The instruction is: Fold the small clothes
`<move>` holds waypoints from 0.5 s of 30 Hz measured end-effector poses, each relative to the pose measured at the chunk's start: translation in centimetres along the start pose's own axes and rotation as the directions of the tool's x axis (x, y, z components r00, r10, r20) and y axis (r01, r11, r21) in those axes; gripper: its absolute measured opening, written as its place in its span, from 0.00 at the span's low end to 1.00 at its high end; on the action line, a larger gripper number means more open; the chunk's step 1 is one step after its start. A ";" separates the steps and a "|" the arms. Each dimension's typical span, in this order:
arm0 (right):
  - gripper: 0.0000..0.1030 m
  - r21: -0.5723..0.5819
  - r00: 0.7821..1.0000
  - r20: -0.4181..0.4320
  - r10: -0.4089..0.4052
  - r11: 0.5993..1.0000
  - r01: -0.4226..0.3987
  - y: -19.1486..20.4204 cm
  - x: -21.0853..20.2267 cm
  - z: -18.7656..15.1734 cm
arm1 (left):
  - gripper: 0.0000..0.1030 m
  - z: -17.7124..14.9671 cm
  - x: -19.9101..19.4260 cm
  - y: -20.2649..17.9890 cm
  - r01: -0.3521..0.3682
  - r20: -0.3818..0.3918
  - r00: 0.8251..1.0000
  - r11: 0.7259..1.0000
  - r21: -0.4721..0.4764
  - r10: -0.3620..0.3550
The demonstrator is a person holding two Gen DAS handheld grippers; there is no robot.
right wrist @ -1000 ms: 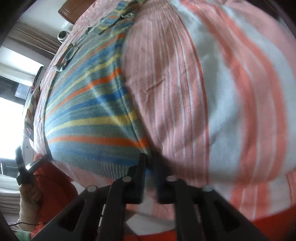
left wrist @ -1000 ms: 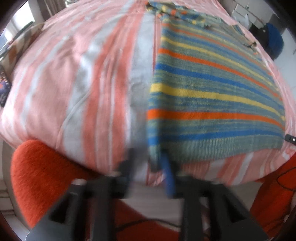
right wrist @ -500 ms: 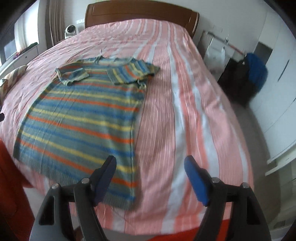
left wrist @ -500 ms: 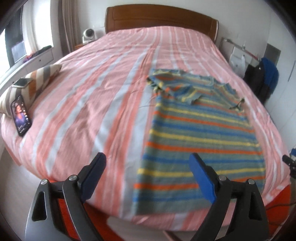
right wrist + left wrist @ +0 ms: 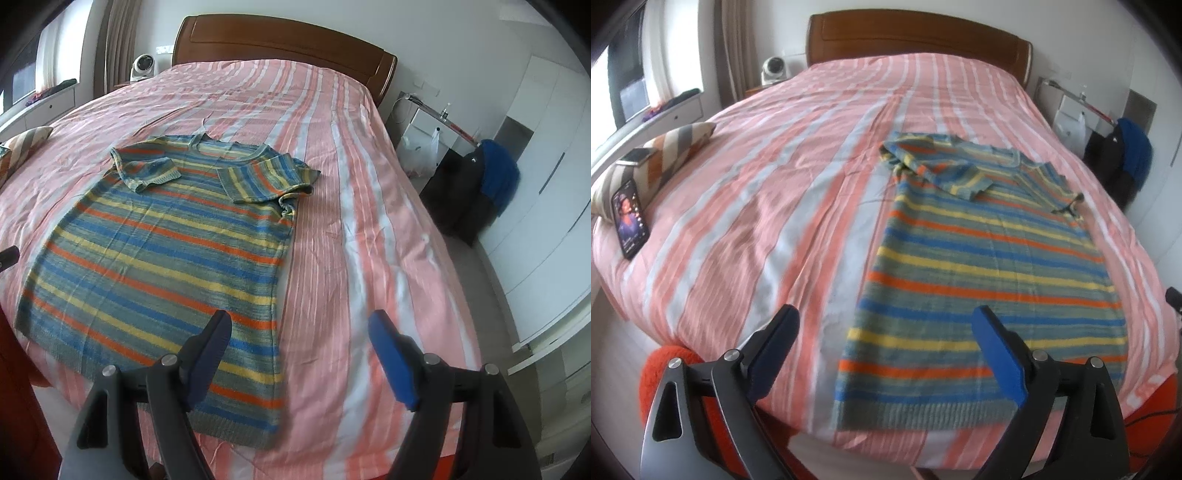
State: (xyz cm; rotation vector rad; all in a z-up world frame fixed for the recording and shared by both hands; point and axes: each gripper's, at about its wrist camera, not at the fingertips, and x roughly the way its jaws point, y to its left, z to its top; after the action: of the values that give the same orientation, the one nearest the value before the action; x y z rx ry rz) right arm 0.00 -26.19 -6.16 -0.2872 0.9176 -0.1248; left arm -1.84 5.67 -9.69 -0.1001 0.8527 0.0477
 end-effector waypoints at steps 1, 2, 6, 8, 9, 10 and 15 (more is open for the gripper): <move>0.74 -0.003 1.000 -0.001 -0.006 1.000 0.006 0.0 0.0 0.0 | 0.93 0.0 0.1 0.0 -0.004 0.002 1.000 1.000 -0.003 0.004; 0.74 -0.007 1.000 -0.003 -0.014 1.000 0.013 0.0 0.1 0.0 | 0.93 -0.1 0.2 -0.1 -0.008 0.003 1.000 1.000 -0.004 0.008; 0.74 -0.022 0.998 -0.006 -0.059 0.998 0.058 -0.5 0.3 0.0 | 0.93 -0.2 0.4 -0.5 -0.027 0.006 1.000 1.000 0.009 0.027; 0.74 -0.018 0.997 -0.010 -0.081 0.997 0.081 -1.1 0.4 0.1 | 0.93 -0.3 0.6 -0.8 -0.035 0.004 0.999 0.999 0.027 0.035; 0.74 -0.011 0.996 -0.013 -0.091 0.996 0.091 -1.6 0.4 0.1 | 0.94 -0.3 0.6 -1.0 -0.039 0.004 0.999 0.999 0.037 0.039; 0.74 -0.002 0.995 -0.015 -0.104 0.995 0.104 -2.1 0.5 0.1 | 0.94 -0.3 0.7 -1.1 -0.043 0.006 0.999 0.998 0.043 0.043; 0.74 0.017 0.988 -0.019 -0.156 0.988 0.156 -4.1 0.4 0.3 | 0.94 -0.4 0.9 -1.8 -0.070 0.012 0.998 0.995 0.078 0.069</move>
State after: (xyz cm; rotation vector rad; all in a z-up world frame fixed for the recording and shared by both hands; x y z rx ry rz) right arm 0.50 -30.10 -5.08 -0.3410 0.9105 -0.2806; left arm -1.37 3.84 -10.53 0.0035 0.8477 0.0796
